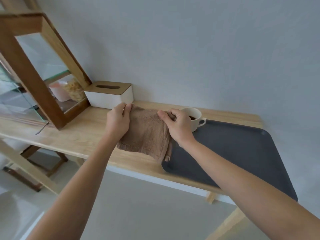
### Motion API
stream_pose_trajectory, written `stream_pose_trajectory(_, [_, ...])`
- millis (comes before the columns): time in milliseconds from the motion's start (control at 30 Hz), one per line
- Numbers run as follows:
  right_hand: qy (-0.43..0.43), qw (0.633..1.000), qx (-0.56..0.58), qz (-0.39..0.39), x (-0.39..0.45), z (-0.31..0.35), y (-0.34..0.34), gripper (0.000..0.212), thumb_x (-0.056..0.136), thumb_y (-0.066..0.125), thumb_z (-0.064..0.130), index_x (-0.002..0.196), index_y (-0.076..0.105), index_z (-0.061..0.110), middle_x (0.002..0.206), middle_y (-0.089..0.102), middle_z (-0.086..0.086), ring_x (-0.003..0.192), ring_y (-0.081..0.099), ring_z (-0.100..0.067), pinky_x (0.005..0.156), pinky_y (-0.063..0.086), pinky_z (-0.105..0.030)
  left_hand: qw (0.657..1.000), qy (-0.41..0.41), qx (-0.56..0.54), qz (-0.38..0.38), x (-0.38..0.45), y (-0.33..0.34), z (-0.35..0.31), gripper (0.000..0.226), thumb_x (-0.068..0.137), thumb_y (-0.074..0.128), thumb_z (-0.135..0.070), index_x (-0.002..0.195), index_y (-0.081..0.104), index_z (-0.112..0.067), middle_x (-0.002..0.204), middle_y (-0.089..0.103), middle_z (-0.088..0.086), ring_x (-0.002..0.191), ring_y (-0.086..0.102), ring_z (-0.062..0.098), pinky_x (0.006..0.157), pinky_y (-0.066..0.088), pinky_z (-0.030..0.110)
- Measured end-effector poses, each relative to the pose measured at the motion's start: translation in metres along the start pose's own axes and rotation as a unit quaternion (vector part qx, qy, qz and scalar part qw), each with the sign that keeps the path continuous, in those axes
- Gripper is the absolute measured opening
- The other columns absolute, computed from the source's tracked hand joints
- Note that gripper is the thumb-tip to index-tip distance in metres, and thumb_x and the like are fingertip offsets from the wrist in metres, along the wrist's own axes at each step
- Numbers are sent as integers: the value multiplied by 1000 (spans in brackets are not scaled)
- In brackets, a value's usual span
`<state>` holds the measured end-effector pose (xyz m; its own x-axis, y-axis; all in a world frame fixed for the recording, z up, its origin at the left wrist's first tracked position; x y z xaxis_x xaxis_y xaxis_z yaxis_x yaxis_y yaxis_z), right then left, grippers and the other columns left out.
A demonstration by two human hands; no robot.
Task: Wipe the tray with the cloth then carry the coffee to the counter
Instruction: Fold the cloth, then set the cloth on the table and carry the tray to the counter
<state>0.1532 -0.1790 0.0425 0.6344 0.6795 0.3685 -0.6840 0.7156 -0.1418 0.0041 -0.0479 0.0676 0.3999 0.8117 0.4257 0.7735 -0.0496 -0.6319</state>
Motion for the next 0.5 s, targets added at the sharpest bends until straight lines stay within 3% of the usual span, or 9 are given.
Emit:
stream_pose_trajectory(67, [67, 997, -40, 18, 9, -16, 23, 38, 83, 68, 39, 71, 54, 7, 59, 53, -1, 58, 47, -12, 61, 38, -32, 995, -76, 41, 58, 12, 4, 28, 39, 100, 39, -36, 100, 58, -1, 94, 63, 14, 89, 56, 31, 70, 36, 34])
stream_pose_trajectory(133, [79, 977, -188, 59, 10, -31, 39, 29, 88, 64, 33, 104, 52, 12, 92, 62, -6, 76, 55, -16, 71, 42, -29, 982, -118, 79, 121, 13, 11, 53, 42, 99, 39, -37, 122, 50, -4, 118, 58, 19, 110, 53, 38, 82, 40, 40])
stream_pose_trajectory(200, [20, 935, -335, 116, 2, -41, 48, 43, 91, 59, 34, 125, 45, 13, 128, 49, -10, 109, 54, -25, 92, 44, -39, 970, -72, 130, 190, 5, 22, 69, 49, 99, 38, -37, 139, 37, -9, 141, 44, 19, 129, 42, 39, 100, 36, 49])
stream_pose_trajectory(267, [-42, 881, -430, 192, -8, -44, 54, 49, 93, 51, 41, 132, 46, 12, 142, 43, -9, 135, 36, -30, 112, 26, -52, 953, -7, 168, 253, -10, 32, 77, 55, 100, 31, -43, 149, 23, -19, 159, 21, 9, 146, 18, 30, 114, 17, 56])
stream_pose_trajectory(333, [-44, 819, -499, 279, -19, -51, 57, 61, 94, 41, 51, 140, 40, 11, 151, 37, -6, 145, 19, -28, 116, 5, -59, 924, 32, 197, 327, -28, 45, 85, 58, 99, 21, -51, 152, 11, -28, 163, 1, 0, 149, -2, 22, 115, 0, 58])
stream_pose_trajectory(400, [-35, 772, -549, 318, -26, -59, 56, 71, 93, 33, 58, 145, 32, 9, 155, 31, -6, 146, 16, -24, 116, -2, -60, 899, 53, 232, 369, -43, 54, 93, 61, 97, 15, -56, 152, 2, -32, 162, -12, -3, 148, -11, 19, 114, -6, 59])
stream_pose_trajectory(500, [-37, 750, -567, 338, -23, -60, 52, 71, 93, 33, 59, 144, 34, 9, 155, 31, -7, 145, 19, -22, 116, -4, -59, 882, 53, 274, 379, -46, 57, 101, 65, 94, 12, -60, 151, -7, -33, 160, -20, -4, 147, -15, 18, 114, -8, 60])
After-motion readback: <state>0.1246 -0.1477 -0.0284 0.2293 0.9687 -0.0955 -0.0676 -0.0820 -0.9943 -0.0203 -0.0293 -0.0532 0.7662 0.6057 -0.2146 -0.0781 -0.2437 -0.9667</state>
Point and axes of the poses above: each hand's wrist, its own x-axis towards the middle knuckle, its own y-axis out of the palm, z = x × y, the point moved 2 cm from there along x, towards the middle knuckle
